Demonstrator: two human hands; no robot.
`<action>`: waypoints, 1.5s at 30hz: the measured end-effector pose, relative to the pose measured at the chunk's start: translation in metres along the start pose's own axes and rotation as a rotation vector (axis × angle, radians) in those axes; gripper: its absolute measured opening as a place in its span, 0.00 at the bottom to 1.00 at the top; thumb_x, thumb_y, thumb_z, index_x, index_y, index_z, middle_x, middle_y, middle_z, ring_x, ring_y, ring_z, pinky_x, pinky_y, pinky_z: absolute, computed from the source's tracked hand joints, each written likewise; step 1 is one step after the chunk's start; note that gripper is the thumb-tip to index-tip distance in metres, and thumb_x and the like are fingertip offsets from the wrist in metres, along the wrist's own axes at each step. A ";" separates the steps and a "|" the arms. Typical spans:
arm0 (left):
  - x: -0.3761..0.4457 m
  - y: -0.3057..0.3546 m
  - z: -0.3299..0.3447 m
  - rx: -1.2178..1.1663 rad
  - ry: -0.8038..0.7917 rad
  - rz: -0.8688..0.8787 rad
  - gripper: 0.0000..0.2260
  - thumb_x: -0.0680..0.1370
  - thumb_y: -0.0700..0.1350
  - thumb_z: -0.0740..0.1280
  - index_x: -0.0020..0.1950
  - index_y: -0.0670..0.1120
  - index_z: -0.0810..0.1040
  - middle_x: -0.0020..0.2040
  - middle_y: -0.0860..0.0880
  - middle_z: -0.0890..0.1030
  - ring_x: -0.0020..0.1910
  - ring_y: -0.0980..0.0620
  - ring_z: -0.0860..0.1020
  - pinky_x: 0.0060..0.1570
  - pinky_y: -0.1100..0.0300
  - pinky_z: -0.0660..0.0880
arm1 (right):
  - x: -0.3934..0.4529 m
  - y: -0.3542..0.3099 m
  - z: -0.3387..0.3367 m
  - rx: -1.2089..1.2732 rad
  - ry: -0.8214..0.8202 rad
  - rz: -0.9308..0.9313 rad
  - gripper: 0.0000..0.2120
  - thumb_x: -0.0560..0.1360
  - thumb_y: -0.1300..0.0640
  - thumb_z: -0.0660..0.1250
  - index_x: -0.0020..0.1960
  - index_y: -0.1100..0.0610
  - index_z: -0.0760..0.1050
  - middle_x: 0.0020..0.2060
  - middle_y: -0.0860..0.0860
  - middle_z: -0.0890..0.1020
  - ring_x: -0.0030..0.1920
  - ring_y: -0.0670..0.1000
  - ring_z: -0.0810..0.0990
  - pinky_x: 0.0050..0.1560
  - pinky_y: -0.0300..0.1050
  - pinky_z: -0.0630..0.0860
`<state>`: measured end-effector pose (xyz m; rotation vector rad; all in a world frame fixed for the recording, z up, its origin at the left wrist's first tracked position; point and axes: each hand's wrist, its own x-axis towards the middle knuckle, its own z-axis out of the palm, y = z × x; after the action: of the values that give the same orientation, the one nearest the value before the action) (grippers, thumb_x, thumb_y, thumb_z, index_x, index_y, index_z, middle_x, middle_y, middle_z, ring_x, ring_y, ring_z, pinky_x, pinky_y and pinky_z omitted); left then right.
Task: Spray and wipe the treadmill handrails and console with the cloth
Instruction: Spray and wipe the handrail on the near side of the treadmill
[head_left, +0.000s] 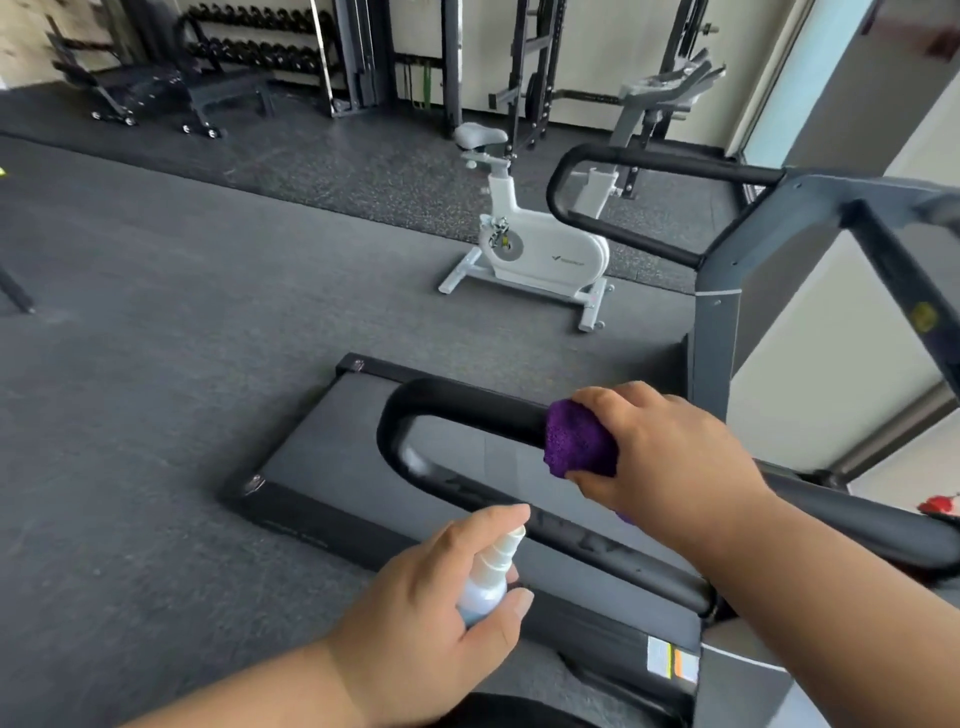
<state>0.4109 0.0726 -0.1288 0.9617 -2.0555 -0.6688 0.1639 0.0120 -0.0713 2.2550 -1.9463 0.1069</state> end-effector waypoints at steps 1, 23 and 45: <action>-0.001 -0.009 -0.009 0.009 0.017 -0.015 0.29 0.76 0.56 0.68 0.73 0.73 0.59 0.52 0.64 0.78 0.46 0.59 0.80 0.50 0.66 0.76 | 0.008 -0.012 -0.001 -0.006 -0.010 0.001 0.35 0.66 0.30 0.68 0.69 0.40 0.66 0.55 0.45 0.79 0.47 0.54 0.80 0.41 0.47 0.78; -0.005 -0.133 -0.130 -0.112 -0.084 0.095 0.27 0.76 0.54 0.68 0.72 0.68 0.61 0.50 0.69 0.75 0.46 0.65 0.78 0.50 0.73 0.73 | 0.142 -0.230 0.020 -0.580 -0.455 -0.217 0.19 0.77 0.55 0.67 0.67 0.49 0.72 0.52 0.53 0.71 0.52 0.61 0.73 0.46 0.52 0.74; 0.006 -0.150 -0.156 -0.143 -0.053 0.091 0.25 0.76 0.54 0.67 0.71 0.63 0.62 0.48 0.64 0.78 0.45 0.65 0.78 0.50 0.77 0.70 | 0.138 -0.210 -0.004 -0.348 -0.434 -0.075 0.30 0.69 0.44 0.70 0.69 0.46 0.67 0.54 0.52 0.73 0.48 0.59 0.75 0.40 0.51 0.72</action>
<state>0.5951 -0.0409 -0.1417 0.7714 -2.0535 -0.7884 0.3925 -0.0925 -0.0613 2.2360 -1.8690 -0.7293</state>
